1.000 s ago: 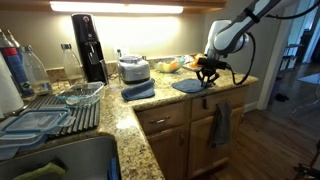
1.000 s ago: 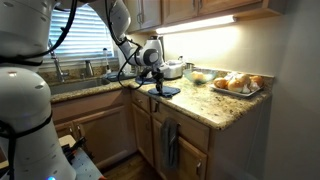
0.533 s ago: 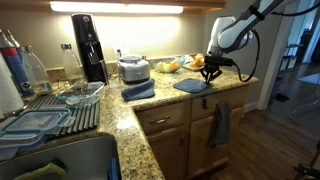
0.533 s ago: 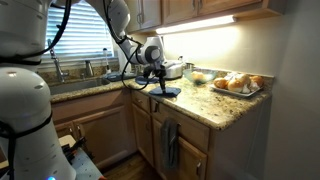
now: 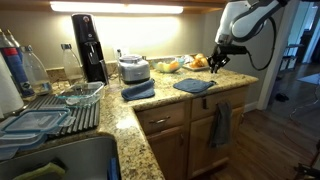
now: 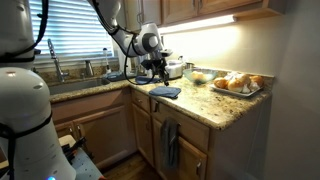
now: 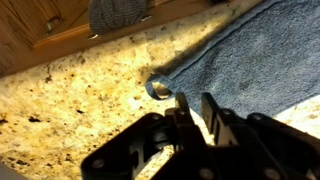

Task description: Pick up the blue cloth on the right side of the counter, hang the cloth on the right drawer

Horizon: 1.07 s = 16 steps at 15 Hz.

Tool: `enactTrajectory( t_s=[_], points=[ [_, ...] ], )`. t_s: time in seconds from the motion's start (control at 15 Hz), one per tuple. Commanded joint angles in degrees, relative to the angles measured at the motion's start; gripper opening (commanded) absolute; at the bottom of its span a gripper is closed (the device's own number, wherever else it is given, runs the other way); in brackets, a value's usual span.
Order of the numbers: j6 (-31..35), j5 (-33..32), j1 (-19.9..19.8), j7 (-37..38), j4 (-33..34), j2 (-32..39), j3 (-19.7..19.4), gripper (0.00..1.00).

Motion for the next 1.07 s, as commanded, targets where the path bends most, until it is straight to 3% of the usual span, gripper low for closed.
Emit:
enactTrajectory(
  t_s=[0.0,0.47,0.67,0.73,1.0],
  points=[
    [-1.1,1.5,-0.6,3.2,-0.4,-1.4,1.0,0.52],
    [-7.8,8.9,0.0,17.8,7.4,6.9,1.1,0.97],
    [-8.3,12.0,0.3,20.8,11.0,10.5,1.7,1.0],
    [-6.3,10.6,0.0,17.7,8.2,8.6,1.5,0.98],
    [-6.5,11.4,0.3,19.3,10.7,11.0,1.6,1.0]
  ],
)
